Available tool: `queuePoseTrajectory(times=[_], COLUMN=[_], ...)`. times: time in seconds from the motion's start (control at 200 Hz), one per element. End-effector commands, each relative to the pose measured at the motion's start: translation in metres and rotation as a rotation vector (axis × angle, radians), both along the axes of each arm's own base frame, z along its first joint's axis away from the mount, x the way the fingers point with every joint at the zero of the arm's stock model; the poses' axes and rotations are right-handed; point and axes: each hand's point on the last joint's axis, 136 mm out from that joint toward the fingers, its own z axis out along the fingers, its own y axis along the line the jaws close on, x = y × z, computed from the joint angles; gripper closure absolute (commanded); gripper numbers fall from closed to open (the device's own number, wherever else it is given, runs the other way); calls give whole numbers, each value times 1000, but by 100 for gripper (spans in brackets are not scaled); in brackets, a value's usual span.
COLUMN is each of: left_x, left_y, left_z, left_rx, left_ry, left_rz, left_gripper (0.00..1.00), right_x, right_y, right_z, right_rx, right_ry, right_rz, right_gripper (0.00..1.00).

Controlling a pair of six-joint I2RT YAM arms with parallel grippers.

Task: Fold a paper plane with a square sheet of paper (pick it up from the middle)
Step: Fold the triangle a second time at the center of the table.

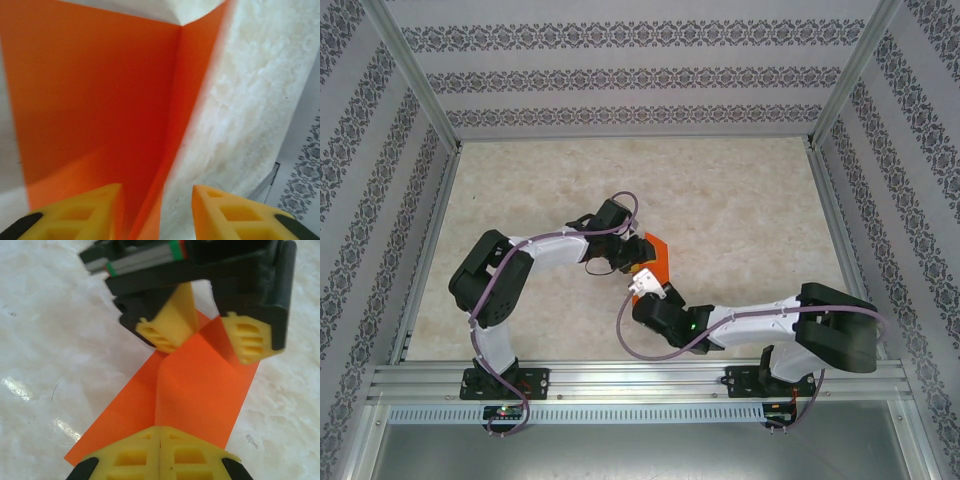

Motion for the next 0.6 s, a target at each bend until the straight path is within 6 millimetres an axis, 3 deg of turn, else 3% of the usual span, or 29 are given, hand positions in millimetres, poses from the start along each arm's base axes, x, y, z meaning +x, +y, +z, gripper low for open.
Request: queuePoseTrajectory(times=[0.0,0.22,0.594], left_x=[4,7,-3], left_y=[19,50,46], left_z=[16,19,22], left_rx=[102,213,176], left_ry=[-87,-145,-161], left_rz=[8,66,8], left_gripper=[53,48,51], right_x=[-7,-4,16], right_y=[7,4,-11], right_z=[-3,-7,-16], right_rx=[156,427,598], right_ry=[129,371,639], right_rz=[38,69,21], right_gripper=[100,100,100])
